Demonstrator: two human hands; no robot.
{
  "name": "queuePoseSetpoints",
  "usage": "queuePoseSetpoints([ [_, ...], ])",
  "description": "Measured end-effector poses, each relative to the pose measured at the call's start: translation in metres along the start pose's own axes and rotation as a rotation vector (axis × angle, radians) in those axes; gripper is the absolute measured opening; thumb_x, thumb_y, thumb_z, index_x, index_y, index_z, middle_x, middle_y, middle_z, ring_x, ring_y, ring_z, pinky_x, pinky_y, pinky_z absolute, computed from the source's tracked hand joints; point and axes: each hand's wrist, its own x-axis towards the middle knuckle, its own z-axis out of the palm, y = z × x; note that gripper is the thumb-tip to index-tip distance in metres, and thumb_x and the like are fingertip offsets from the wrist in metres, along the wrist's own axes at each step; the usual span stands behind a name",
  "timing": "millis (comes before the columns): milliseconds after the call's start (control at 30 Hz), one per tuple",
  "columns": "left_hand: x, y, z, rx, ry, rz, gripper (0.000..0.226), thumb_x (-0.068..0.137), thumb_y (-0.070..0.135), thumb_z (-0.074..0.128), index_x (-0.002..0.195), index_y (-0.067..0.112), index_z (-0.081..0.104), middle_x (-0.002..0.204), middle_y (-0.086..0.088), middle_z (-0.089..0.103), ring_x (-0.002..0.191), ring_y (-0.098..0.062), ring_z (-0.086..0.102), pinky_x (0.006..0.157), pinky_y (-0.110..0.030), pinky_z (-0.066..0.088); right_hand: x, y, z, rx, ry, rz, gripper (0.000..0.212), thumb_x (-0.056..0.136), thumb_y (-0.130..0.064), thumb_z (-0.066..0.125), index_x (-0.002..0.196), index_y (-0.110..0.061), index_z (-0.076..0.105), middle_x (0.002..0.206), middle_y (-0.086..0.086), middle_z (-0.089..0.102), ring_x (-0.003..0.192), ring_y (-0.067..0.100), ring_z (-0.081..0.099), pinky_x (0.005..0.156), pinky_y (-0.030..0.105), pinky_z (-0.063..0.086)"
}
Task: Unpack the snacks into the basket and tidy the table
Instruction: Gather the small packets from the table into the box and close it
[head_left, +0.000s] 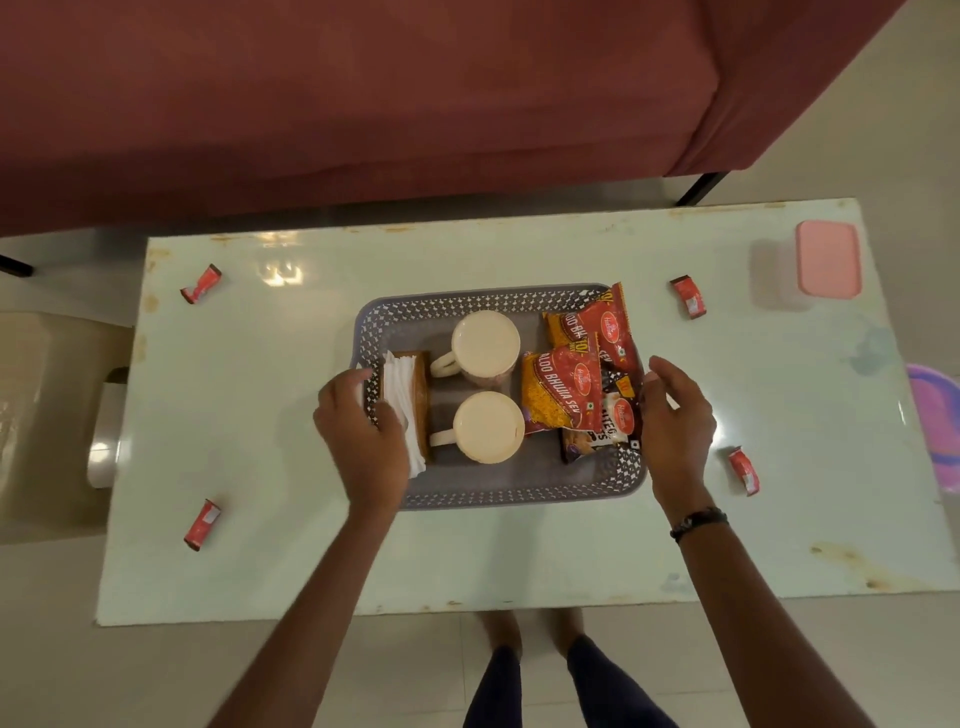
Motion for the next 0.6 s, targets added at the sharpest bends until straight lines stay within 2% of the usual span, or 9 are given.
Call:
queuePoseSetpoints([
  [33,-0.008,0.010,0.004,-0.018,-0.020,0.064,0.033,0.084,-0.003,0.051,0.116,0.006,0.056,0.121,-0.013,0.056,0.115,-0.028,0.047,0.093,-0.024,0.037,-0.001,-0.001,-0.002,-0.011,0.003,-0.029,0.031,0.098,-0.023,0.047,0.125,-0.016,0.059,0.131,0.003,0.059,0.113,0.013,0.058,0.088,0.021,0.053],
  [100,-0.025,0.034,0.017,-0.094,-0.074,0.167,0.030,0.085,-0.004,0.051,0.113,0.005,0.057,0.117,-0.012,0.057,0.111,-0.025,0.051,0.092,-0.034,0.046,0.000,-0.001,-0.006,-0.031,0.018,-0.084,0.029,0.097,-0.019,0.047,0.123,-0.015,0.060,0.128,0.002,0.060,0.110,0.006,0.055,0.074,-0.003,0.042],
  [200,-0.047,0.073,0.045,-0.203,-0.182,0.196,0.029,0.087,-0.003,0.050,0.113,0.007,0.057,0.117,-0.009,0.055,0.106,-0.021,0.055,0.086,-0.033,0.051,0.009,-0.006,-0.017,-0.033,0.044,-0.136,0.027,0.096,-0.014,0.049,0.119,-0.015,0.063,0.123,0.000,0.063,0.109,0.005,0.054,0.072,-0.011,0.035],
  [333,-0.071,0.118,0.085,-0.273,-0.310,0.213,0.027,0.089,0.001,0.049,0.114,0.010,0.057,0.114,-0.003,0.057,0.109,-0.017,0.054,0.090,-0.034,0.049,0.034,-0.010,-0.039,-0.020,0.081,-0.174,0.026,0.096,-0.012,0.050,0.117,-0.015,0.064,0.121,0.000,0.064,0.106,0.005,0.056,0.083,-0.002,0.042],
  [433,-0.082,0.146,0.121,-0.327,-0.441,0.181,0.028,0.090,0.003,0.050,0.116,0.011,0.055,0.117,-0.002,0.058,0.108,-0.015,0.055,0.088,-0.026,0.048,0.065,-0.007,-0.063,-0.087,0.067,-0.190,0.029,0.095,-0.009,0.049,0.121,-0.012,0.060,0.125,0.005,0.060,0.111,0.015,0.057,0.095,0.025,0.047],
  [500,-0.088,0.162,0.146,-0.398,-0.611,0.095,0.031,0.092,0.007,0.052,0.121,0.015,0.052,0.127,0.001,0.053,0.115,-0.013,0.052,0.090,-0.025,0.046,0.093,-0.004,-0.080,-0.214,0.035,-0.202,0.034,0.094,-0.009,0.051,0.127,-0.009,0.054,0.132,0.008,0.053,0.120,0.022,0.051,0.102,0.034,0.042],
  [600,-0.098,0.183,0.183,-0.496,-0.785,-0.067,0.034,0.093,0.014,0.052,0.127,0.021,0.049,0.134,0.009,0.048,0.123,-0.009,0.047,0.100,-0.031,0.045,0.143,-0.002,-0.102,-0.450,0.013,-0.237,0.048,0.092,-0.013,0.054,0.137,-0.004,0.040,0.147,0.016,0.037,0.136,0.031,0.033,0.113,0.037,0.026],
])
